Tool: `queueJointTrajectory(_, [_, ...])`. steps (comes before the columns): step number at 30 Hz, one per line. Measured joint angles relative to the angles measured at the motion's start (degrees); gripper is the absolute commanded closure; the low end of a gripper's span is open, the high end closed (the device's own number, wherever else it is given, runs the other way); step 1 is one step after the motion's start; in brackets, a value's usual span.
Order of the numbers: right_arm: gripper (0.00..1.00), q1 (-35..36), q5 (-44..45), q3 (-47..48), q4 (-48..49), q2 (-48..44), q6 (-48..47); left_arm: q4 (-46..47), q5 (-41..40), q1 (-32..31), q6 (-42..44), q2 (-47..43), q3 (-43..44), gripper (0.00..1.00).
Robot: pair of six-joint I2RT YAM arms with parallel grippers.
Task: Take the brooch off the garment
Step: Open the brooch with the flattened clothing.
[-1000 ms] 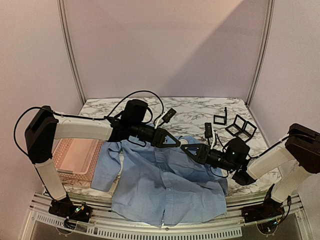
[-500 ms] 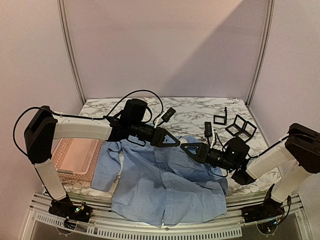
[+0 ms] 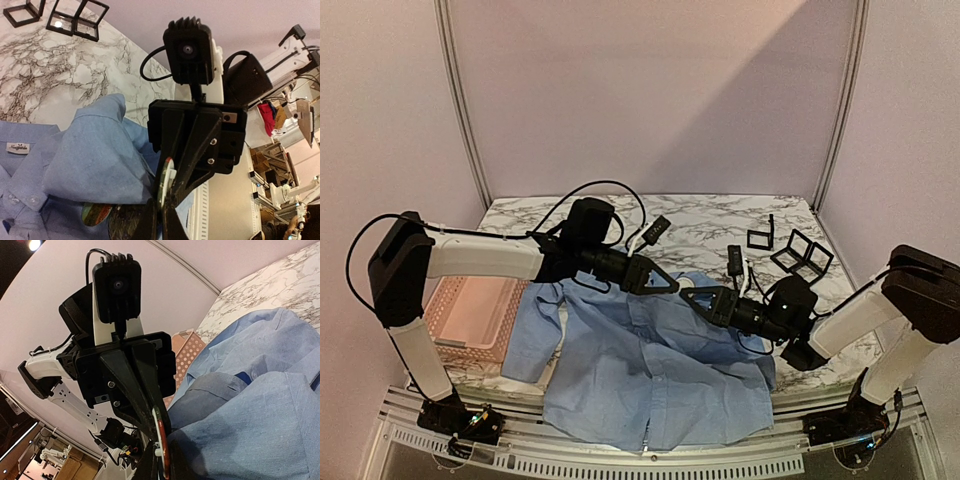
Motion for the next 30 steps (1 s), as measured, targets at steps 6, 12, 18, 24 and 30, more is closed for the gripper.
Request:
queueJointTrajectory(6, [0.96,-0.5,-1.4,0.0,0.9,1.0,2.8,-1.7,-1.3,-0.3,1.8,-0.3,0.0,1.00])
queueJointTrajectory(12, [0.93,-0.8,-2.7,0.1,0.7,1.9,4.4,-8.0,-4.1,-1.2,6.8,-0.7,1.6,1.00])
queueJointTrajectory(18, [0.91,-0.9,-3.6,0.1,0.7,2.0,4.6,-11.8,-5.1,-1.6,9.8,-0.9,3.1,1.00])
queueJointTrajectory(24, [0.82,-1.5,-4.7,0.1,0.9,2.1,5.2,-16.1,-5.8,-2.2,13.8,-0.9,5.4,1.00])
queueJointTrajectory(30, [0.76,-2.3,-5.7,0.2,0.2,1.8,4.5,-19.5,-7.1,-3.2,17.0,-0.9,6.4,1.00])
